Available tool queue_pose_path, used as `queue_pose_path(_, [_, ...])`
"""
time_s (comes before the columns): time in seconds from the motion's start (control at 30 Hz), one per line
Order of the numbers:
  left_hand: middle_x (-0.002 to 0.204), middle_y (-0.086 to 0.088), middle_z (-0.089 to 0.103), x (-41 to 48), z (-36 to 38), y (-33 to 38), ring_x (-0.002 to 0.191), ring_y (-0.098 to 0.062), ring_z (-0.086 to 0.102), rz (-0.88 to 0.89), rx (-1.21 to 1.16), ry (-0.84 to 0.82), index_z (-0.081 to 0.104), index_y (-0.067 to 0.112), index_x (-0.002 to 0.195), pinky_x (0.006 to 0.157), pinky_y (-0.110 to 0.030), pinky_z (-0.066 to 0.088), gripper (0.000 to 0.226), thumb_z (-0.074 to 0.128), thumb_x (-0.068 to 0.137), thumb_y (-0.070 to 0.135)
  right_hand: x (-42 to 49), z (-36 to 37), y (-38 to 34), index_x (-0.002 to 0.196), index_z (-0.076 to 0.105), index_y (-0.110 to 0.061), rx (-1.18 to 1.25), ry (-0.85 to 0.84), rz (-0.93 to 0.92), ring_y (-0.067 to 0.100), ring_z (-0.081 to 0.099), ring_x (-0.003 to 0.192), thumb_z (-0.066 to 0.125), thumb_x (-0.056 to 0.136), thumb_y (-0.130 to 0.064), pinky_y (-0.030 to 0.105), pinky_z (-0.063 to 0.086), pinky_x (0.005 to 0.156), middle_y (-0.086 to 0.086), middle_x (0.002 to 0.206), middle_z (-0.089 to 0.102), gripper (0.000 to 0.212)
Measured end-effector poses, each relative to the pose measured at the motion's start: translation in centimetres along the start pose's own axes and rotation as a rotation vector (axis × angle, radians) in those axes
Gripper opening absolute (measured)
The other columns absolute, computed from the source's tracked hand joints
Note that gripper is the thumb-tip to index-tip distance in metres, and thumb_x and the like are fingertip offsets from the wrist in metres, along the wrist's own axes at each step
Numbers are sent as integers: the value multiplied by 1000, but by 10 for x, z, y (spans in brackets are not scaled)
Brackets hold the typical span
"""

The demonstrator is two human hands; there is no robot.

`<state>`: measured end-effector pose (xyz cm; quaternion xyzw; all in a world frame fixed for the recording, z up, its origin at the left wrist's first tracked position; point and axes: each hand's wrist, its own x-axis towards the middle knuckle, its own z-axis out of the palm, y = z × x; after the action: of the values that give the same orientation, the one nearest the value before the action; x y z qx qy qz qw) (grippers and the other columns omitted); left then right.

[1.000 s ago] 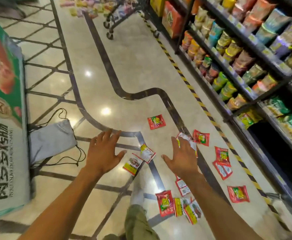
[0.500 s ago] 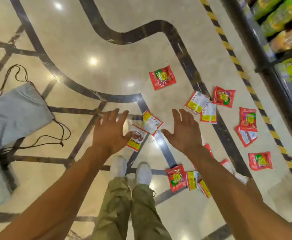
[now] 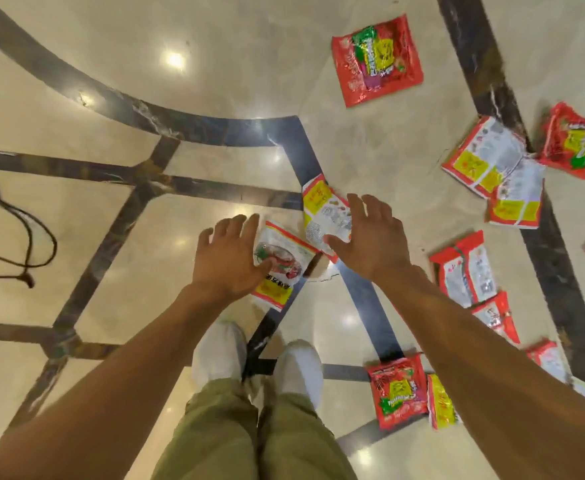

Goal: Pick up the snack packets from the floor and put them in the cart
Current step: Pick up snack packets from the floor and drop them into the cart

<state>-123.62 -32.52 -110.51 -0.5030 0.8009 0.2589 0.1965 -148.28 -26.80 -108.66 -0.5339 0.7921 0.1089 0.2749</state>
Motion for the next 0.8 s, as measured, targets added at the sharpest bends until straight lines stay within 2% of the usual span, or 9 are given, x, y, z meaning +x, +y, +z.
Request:
queue_pose_path(0.1, [154, -7, 42, 27, 55, -10, 140, -32, 42, -61, -33, -11, 34, 21, 150, 114, -52, 35, 86, 59, 85, 72, 35, 46, 11, 155, 32, -16, 22, -7, 17, 37, 41, 139, 69, 87, -60, 52, 43, 104, 14, 151, 43, 89])
queue_pose_path(0.23, [134, -7, 45, 39, 111, -16, 121, -29, 47, -182, -134, 41, 50, 23, 133, 99, -46, 45, 80, 75, 73, 70, 66, 81, 19, 154, 29, -15, 121, -36, 83, 36, 43, 137, 78, 81, -57, 53, 41, 107, 15, 148, 44, 98])
queue_pose_path(0.37, [122, -3, 51, 41, 135, -17, 110, -24, 50, -278, -385, 53, 60, 20, 116, 89, -41, 51, 59, 85, 73, 54, 82, 96, 23, 143, 40, -16, 155, -60, 172, 36, 51, 129, 85, 74, -56, 50, 44, 103, 14, 136, 54, 92])
queue_pose_path(0.47, [103, 1, 60, 39, 128, -16, 92, -19, 62, -307, -648, -40, 55, 18, 98, 73, -35, 55, 40, 87, 79, 34, 82, 99, 25, 130, 49, -14, 259, -123, 244, 34, 58, 121, 88, 71, -55, 44, 49, 96, 14, 127, 58, 82])
queue_pose_path(0.53, [93, 3, 65, 34, 118, -15, 85, -18, 65, -330, -724, -125, 51, 14, 99, 68, -36, 55, 37, 83, 84, 25, 71, 96, 25, 127, 49, -12, 384, -160, 290, 34, 62, 116, 90, 74, -45, 40, 51, 92, 14, 126, 61, 74])
queue_pose_path(0.6, [92, 2, 67, 25, 104, -15, 83, -19, 67, -334, -721, -157, 50, 13, 102, 72, -42, 58, 38, 81, 85, 23, 51, 89, 24, 123, 50, -10, 467, -148, 326, 36, 65, 113, 86, 80, -36, 41, 52, 90, 14, 123, 66, 62])
queue_pose_path(0.7, [102, -1, 68, 1, 68, -14, 87, -17, 67, -365, -756, -163, 49, 17, 109, 78, -43, 60, 39, 80, 86, 25, 7, 66, 21, 120, 49, -10, 540, -100, 363, 36, 66, 106, 82, 84, -32, 42, 54, 88, 14, 119, 68, 54])
queue_pose_path(0.8, [113, 3, 69, -36, 10, -8, 95, -18, 70, -370, -854, -135, 54, 25, 120, 86, -43, 61, 41, 80, 88, 26, -52, 18, 17, 122, 50, -11, 721, -51, 378, 25, 59, 92, 80, 87, -24, 31, 44, 77, 5, 109, 64, 47])
